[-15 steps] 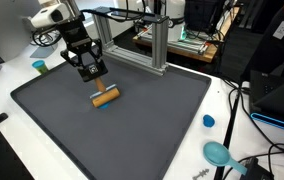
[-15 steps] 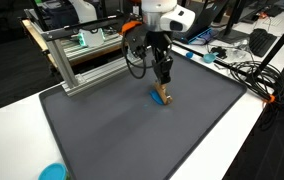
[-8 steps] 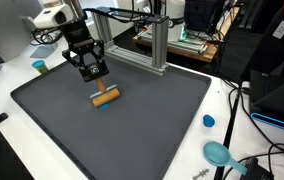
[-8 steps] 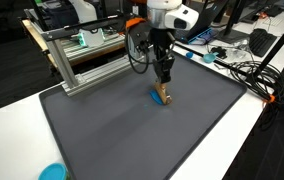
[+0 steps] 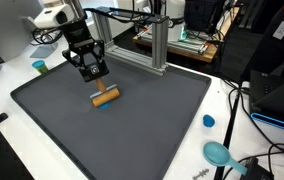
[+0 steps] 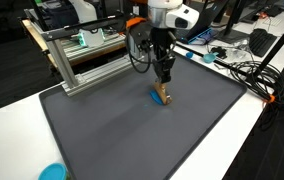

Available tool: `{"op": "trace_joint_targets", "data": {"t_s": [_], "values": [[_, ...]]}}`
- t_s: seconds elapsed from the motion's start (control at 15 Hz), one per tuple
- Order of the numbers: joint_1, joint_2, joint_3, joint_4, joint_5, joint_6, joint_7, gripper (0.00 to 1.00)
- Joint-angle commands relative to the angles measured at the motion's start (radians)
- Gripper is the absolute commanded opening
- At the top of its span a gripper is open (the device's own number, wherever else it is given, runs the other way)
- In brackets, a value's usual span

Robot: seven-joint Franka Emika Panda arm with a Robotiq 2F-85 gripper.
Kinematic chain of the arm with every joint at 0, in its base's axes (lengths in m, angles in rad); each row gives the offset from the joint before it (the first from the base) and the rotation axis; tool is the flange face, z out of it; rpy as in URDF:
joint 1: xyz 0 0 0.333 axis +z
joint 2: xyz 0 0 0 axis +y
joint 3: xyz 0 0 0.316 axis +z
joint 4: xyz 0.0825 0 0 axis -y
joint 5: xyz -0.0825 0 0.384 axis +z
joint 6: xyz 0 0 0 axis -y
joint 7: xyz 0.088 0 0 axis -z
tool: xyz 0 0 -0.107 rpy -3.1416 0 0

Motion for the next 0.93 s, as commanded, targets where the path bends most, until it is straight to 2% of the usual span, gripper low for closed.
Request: {"op": "trace_joint_targets", "data": {"t_s": [0.0, 0.87], "values": [[0.010, -0.011, -0.012, -0.075, -0.076, 0.026, -0.010, 0.22], [0.048, -0.013, -0.037, -0.137, -0.237, 0.069, 0.032, 0.22]]}}
